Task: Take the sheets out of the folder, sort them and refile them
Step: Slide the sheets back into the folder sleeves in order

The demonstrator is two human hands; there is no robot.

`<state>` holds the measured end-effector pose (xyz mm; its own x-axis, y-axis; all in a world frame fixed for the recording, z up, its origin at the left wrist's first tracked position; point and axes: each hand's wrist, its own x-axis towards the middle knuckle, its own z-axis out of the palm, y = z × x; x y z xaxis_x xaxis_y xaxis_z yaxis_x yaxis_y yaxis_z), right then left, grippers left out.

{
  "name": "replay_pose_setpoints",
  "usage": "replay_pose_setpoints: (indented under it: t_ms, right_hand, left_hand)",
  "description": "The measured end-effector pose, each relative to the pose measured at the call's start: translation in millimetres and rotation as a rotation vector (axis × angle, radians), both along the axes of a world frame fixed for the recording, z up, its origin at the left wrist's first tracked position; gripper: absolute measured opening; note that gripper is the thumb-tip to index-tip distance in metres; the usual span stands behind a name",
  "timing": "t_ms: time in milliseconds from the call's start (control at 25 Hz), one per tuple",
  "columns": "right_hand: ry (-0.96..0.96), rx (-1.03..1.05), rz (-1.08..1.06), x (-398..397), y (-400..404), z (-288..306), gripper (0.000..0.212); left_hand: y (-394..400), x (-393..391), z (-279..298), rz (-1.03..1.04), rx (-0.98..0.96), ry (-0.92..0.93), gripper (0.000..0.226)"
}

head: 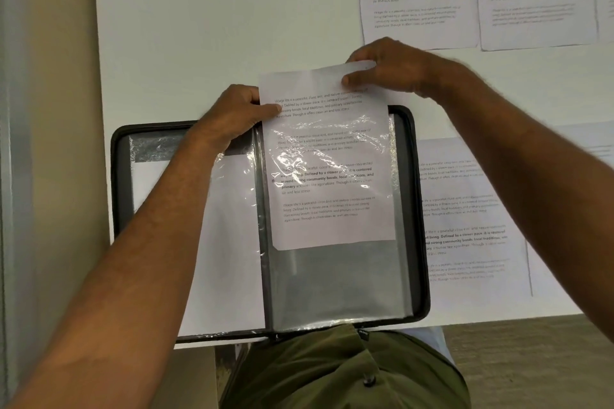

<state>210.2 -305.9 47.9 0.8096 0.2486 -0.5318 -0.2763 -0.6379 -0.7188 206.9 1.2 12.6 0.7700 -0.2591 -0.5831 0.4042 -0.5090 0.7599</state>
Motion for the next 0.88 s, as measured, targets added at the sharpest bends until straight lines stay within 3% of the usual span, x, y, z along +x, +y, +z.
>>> replay_pose_setpoints:
  t_ms: [280, 440, 600, 880]
  right_hand:
    - [0.069, -0.179, 0.256, 11, 9, 3, 0.010]
    - [0.083, -0.264, 0.326, 17, 20, 3, 0.010]
    - [0.030, -0.275, 0.349, 20, 39, 3, 0.008]
    - [0.121, -0.433, 0.574, 23, 57, 8, 0.013]
  left_hand:
    - [-3, -3, -1, 0.121, -0.081, -0.079, 0.018]
    - [2, 0, -7, 0.028, 0.019, -0.099, 0.020]
    - [0, 2, 2, -0.134, 0.100, -0.062, 0.004]
    - [5, -3, -2, -0.151, 0.024, -0.151, 0.013]
